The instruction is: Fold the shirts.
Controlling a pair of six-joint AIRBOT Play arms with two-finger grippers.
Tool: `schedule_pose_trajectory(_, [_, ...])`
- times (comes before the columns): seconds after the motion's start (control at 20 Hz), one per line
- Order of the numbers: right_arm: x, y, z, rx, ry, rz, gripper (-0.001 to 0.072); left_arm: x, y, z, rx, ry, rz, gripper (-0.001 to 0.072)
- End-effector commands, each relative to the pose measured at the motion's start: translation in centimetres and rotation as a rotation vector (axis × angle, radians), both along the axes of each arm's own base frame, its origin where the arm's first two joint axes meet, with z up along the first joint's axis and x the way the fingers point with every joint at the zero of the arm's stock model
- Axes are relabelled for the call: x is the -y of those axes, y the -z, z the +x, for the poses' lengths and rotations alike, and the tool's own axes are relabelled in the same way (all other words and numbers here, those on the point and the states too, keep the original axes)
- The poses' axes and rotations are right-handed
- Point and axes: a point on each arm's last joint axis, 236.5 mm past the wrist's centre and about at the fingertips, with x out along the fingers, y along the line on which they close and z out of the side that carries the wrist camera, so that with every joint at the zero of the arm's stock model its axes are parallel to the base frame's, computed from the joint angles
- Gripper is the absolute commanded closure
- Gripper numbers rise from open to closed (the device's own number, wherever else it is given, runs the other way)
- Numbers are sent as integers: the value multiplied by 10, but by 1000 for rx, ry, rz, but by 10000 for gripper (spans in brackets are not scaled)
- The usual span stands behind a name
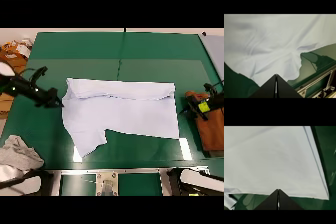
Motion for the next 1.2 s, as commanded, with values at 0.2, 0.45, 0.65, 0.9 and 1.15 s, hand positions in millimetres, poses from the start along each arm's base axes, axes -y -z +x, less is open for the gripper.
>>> schedule_pose_trajectory(0.2, [-57, 65, -94, -62, 166, 24, 280, 13, 73, -113, -93, -182, 23, 10])
schedule_pose_trajectory(0.45, [-58, 89, -67, 44, 361, 43, 280, 33, 100, -99, -15, -346, -106, 11])
schedule_pose_trajectory(0.65, [-50, 92, -52, 93, 437, 31, 280, 46, 104, -92, 24, -369, -141, 12])
schedule_pose_trajectory(0.9, [-45, 89, -38, 142, 483, 34, 439, 87, 111, -110, -6, -247, -150, 532])
schedule_pose_trajectory(1.15, [-69, 85, -62, 106, 293, 85, 697, 94, 81, -138, -81, -7, -162, 685])
